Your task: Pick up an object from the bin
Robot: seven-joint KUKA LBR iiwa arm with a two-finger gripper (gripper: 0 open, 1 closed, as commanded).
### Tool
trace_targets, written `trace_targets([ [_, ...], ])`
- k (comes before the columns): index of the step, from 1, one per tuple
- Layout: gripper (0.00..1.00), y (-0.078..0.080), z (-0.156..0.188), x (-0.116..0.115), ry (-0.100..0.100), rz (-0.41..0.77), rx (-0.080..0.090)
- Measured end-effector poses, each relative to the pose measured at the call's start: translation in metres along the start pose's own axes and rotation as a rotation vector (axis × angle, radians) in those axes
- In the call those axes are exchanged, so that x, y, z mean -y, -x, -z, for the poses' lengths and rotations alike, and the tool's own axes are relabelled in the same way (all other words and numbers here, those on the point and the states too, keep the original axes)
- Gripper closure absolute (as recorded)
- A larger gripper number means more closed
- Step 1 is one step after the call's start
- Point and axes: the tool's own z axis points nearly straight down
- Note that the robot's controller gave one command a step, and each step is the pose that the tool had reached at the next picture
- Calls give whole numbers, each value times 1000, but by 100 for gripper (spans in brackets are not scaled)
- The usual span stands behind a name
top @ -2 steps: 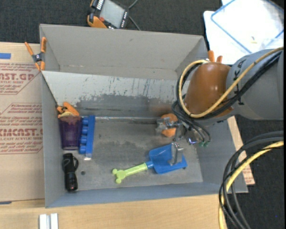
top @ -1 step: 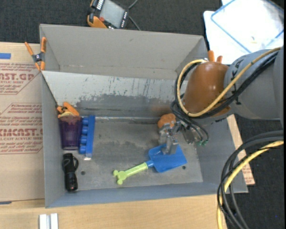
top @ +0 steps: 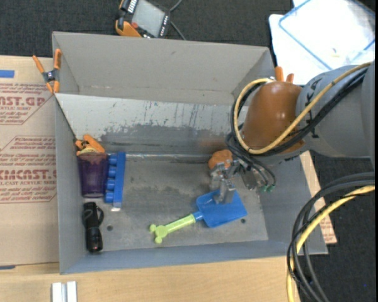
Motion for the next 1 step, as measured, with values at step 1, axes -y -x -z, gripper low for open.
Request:
trace_targets([
  [1,100,-10,-15,-14,-1,34,3],
])
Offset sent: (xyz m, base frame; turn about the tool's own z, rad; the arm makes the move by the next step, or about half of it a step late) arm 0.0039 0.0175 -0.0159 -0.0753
